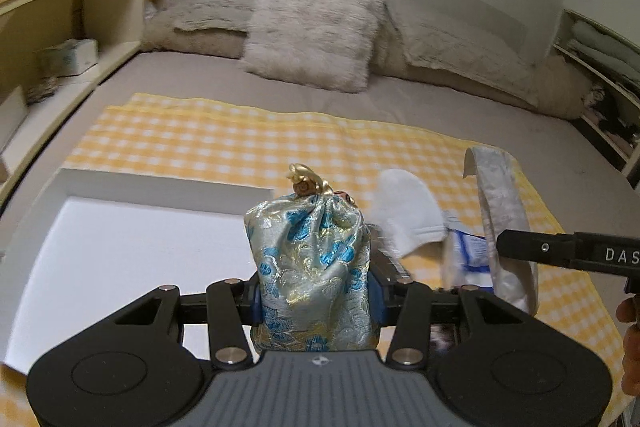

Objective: Organize soft objects
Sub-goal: 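Carry the pouch and grey packet into the white box and open both tools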

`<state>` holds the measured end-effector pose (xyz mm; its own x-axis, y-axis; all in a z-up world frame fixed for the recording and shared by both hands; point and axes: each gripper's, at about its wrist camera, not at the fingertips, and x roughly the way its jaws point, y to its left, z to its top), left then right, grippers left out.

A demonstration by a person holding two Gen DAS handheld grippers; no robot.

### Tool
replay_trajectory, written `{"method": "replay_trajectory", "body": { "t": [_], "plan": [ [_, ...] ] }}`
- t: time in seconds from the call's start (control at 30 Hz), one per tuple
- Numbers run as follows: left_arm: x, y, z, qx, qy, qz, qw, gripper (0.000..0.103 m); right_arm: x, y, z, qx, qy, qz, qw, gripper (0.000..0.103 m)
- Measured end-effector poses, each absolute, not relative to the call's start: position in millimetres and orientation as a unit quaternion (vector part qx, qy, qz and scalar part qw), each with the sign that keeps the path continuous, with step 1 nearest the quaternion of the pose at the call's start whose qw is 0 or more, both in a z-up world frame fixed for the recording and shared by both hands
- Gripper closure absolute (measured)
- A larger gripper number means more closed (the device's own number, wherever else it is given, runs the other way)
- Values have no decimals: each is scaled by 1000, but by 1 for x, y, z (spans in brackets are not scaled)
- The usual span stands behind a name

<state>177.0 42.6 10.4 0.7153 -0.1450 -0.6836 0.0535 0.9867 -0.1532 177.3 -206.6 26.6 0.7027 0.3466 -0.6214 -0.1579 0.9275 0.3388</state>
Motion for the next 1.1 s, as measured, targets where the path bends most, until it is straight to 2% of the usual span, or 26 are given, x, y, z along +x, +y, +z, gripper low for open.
{"method": "replay_trajectory", "body": {
  "t": [0.4,0.83,1.1],
  "plan": [
    [178,128,9,-92,372,8,924,54,206,-103,2,216,436,168,857,57],
    [207,155,-29,-65,429,15,901,54,233,-30,-44,291,520,137,791,57],
    [215,169,-55,-59,475,-1,878,54,237,0,-58,256,542,106,793,56]
  ]
}}
